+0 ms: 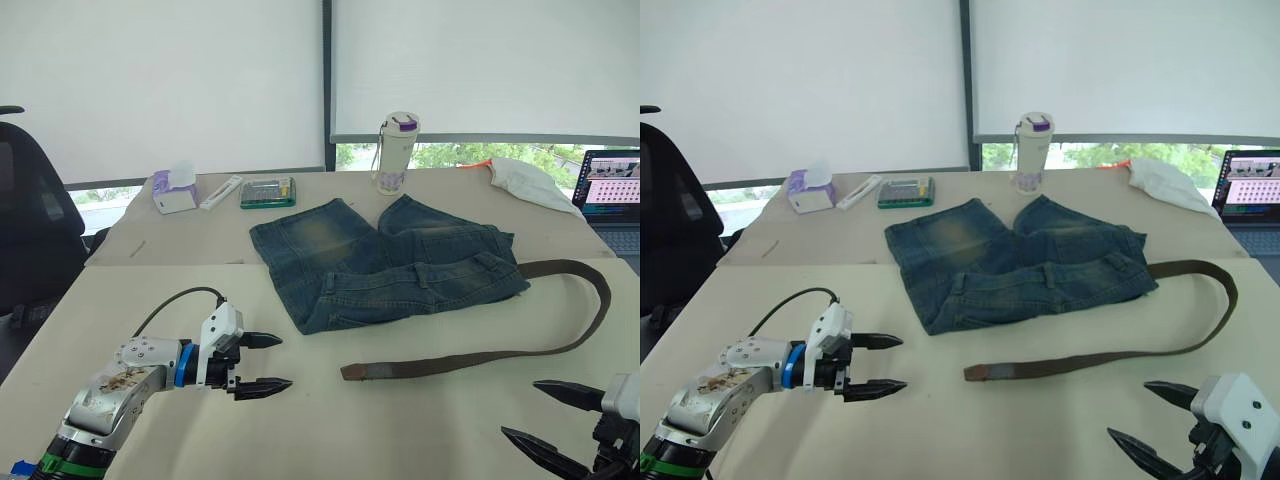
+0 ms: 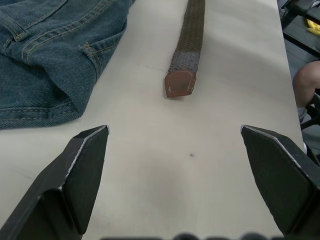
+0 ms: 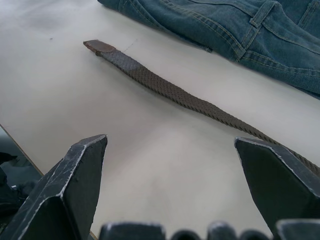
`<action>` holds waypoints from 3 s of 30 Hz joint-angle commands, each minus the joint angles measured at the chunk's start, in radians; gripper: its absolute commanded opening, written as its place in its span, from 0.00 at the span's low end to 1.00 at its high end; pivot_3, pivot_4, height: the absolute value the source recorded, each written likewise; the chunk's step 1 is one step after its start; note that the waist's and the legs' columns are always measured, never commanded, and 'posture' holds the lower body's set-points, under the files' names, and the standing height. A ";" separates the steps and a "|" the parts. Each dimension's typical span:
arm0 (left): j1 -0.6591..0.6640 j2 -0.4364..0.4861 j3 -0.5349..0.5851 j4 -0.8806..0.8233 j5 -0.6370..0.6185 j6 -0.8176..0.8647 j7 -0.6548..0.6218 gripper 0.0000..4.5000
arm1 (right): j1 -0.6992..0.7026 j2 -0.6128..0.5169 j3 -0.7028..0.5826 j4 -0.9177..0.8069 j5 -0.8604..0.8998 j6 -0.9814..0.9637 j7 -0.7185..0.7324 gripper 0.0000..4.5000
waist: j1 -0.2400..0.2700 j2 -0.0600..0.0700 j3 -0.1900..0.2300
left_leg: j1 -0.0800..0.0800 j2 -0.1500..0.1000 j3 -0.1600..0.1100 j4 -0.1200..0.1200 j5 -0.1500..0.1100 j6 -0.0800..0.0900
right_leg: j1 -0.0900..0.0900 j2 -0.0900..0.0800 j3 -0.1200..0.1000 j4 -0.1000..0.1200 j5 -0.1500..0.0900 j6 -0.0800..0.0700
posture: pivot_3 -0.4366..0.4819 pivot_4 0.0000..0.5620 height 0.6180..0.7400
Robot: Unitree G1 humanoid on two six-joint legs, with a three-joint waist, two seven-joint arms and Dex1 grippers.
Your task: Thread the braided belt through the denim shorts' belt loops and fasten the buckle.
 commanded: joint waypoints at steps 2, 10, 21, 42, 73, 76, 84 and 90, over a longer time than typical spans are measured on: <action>-0.077 -0.036 -0.018 0.024 0.008 -0.035 0.001 0.99 | 0.005 0.050 -0.009 -0.056 0.026 -0.044 -0.034 1.00 | 0.008 0.000 0.000 | 0.000 0.000 0.000 0.000 0.000 0.000 | 0.000 0.000 0.000 0.000 0.000 0.000 | 0.48 0.27 1.00; -0.282 -0.176 -0.116 0.082 0.091 -0.030 0.102 0.99 | -0.018 0.130 0.038 -0.186 0.137 -0.044 -0.175 1.00 | 0.012 -0.001 0.001 | 0.000 0.000 0.000 0.000 0.003 -0.006 | 0.000 0.000 0.000 0.000 0.000 0.000 | 0.48 0.27 1.00; -0.767 -0.515 -0.546 0.637 0.574 -0.236 0.259 0.99 | -0.064 0.018 0.327 -0.198 0.033 -0.183 -0.461 1.00 | 0.010 -0.008 0.002 | -0.001 -0.001 0.004 0.005 0.004 -0.006 | 0.000 0.001 0.001 0.000 0.001 0.002 | 0.48 0.27 1.00; -0.687 -0.218 -0.434 0.721 0.693 -0.468 0.093 0.01 | -0.084 -0.186 0.578 -0.181 -0.186 -0.150 -0.607 1.00 | -0.053 -0.010 0.003 | 0.007 0.010 0.009 0.001 0.001 -0.010 | 0.000 0.015 0.010 0.003 0.001 0.002 | 0.48 0.27 1.00; -0.211 -0.044 -0.044 -0.033 0.129 0.048 0.006 0.99 | -0.836 -0.240 1.059 0.113 -0.482 0.046 -0.287 1.00 | -0.028 -0.011 0.003 | 0.011 0.011 0.015 -0.001 0.000 -0.009 | -0.002 0.016 0.019 0.003 0.002 -0.001 | 0.48 0.27 1.00; -0.169 -0.058 -0.033 -0.080 0.102 0.050 0.030 0.99 | -0.877 -0.235 1.098 0.127 -0.494 0.065 -0.272 1.00 | -0.026 -0.011 0.003 | 0.010 0.011 0.015 -0.001 0.000 -0.010 | -0.002 0.016 0.019 0.003 0.002 -0.001 | 0.48 0.27 1.00; -0.113 -0.081 -0.057 -0.150 0.076 0.059 0.088 0.99 | -0.904 -0.219 1.139 0.115 -0.516 0.101 -0.263 1.00 | -0.024 -0.011 0.003 | 0.010 0.011 0.015 -0.002 0.000 -0.010 | -0.003 0.016 0.020 0.002 0.003 -0.002 | 0.48 0.27 1.00; -0.129 -0.082 -0.078 -0.141 0.083 0.032 0.090 0.99 | -0.914 -0.196 1.157 0.122 -0.531 0.126 -0.265 1.00 | -0.025 -0.011 0.003 | 0.010 0.011 0.015 -0.002 0.000 -0.010 | -0.004 0.017 0.020 0.002 0.003 -0.003 | 0.48 0.27 1.00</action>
